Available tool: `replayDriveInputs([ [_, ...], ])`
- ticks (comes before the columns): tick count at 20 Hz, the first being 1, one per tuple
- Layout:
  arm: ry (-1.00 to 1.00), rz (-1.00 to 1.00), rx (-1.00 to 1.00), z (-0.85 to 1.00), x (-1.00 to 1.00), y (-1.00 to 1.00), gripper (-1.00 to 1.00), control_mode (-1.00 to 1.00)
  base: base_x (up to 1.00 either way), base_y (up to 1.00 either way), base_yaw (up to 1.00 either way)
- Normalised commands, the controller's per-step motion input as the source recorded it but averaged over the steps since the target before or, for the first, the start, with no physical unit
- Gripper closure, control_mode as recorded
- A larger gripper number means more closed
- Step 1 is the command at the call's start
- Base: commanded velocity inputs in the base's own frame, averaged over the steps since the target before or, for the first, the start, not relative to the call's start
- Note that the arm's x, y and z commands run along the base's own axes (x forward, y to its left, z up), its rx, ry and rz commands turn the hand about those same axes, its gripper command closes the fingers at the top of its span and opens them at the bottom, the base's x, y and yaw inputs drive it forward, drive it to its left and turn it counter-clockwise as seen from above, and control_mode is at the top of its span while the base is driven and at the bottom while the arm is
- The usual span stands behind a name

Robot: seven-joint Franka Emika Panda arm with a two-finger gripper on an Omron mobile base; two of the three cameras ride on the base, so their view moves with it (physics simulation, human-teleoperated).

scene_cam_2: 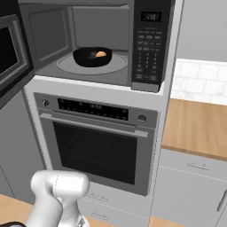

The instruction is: Pick the squash from the sink and place it in the bowl. Then pick the bowl and place it in the microwave. Then close the microwave door and press the start button.

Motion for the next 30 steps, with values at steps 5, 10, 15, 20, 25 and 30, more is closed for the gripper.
replayDriveInputs([
  [5, 0.12, 0.01, 0.05, 0.35, 0.44, -0.9, -1.0, -1.0, 0.0, 0.0, 0.0],
  [10, 0.1, 0.05, 0.07, 0.24, 0.42, -0.98, -1.0, -1.0, 0.0, 0.0, 0.0],
  [15, 0.13, 0.08, 0.09, 0.21, 0.42, -0.86, -1.0, -1.0, 0.0, 0.0, 0.0],
  [20, 0.13, 0.16, 0.12, 0.12, 0.47, -0.71, -1.0, -1.0, 0.0, 0.0, 0.0],
  [25, 0.11, 0.25, 0.12, 0.0, 0.5, -0.54, -1.0, -1.0, 0.0, 0.0, 0.0],
  [30, 0.12, 0.27, 0.09, 0.0, 0.57, -0.35, -1.0, -1.0, 0.0, 0.0, 0.0],
])
